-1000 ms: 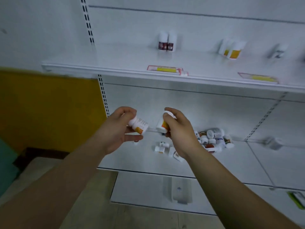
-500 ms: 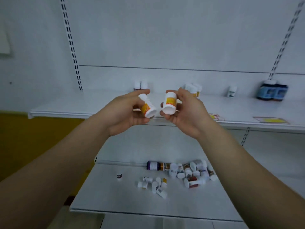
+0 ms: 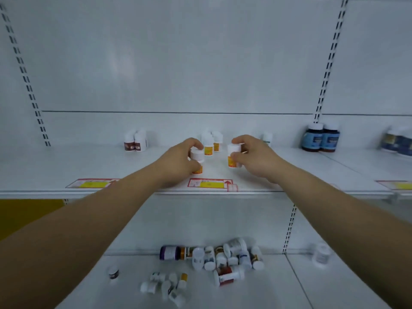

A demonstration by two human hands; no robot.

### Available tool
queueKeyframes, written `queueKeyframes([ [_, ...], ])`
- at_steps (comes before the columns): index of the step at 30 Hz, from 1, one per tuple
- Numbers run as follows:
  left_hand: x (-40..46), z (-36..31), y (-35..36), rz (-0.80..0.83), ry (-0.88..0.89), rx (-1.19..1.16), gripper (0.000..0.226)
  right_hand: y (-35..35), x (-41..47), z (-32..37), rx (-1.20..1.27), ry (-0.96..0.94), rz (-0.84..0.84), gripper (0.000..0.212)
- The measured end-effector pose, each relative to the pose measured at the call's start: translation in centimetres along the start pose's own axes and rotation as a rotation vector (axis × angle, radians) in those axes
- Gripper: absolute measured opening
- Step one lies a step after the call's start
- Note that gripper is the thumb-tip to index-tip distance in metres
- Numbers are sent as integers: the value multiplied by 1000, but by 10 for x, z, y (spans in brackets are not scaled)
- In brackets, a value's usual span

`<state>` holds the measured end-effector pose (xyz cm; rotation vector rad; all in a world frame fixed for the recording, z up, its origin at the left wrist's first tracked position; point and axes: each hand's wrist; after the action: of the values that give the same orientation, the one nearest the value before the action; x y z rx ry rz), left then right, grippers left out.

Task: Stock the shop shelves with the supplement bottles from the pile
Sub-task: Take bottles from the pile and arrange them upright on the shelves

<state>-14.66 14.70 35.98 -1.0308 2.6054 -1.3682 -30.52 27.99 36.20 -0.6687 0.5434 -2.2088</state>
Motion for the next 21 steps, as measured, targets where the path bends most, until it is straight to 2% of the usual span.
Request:
queueKeyframes([
  [5,36,-3,10,-16,-66,48,46,8,29,-12,-107,-31,20,39],
  [9,51,-3,16,6,-36,71,48,15,58,-11,-198,-9,39,44],
  [13,62,0,23,-29,-11,99,49,20,81,-12,-286,3,33,38],
  [21,77,2,28,-37,-18,178,47,26,98,-16,-349,-7,29,40],
])
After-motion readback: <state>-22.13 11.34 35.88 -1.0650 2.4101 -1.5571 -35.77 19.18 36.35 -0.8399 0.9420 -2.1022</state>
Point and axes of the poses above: each hand's wrist, its own x-axis towards the middle knuckle, its own y-axis out of the palm, z = x × y, and after that the axes turned 3 degrees about x, right-handed
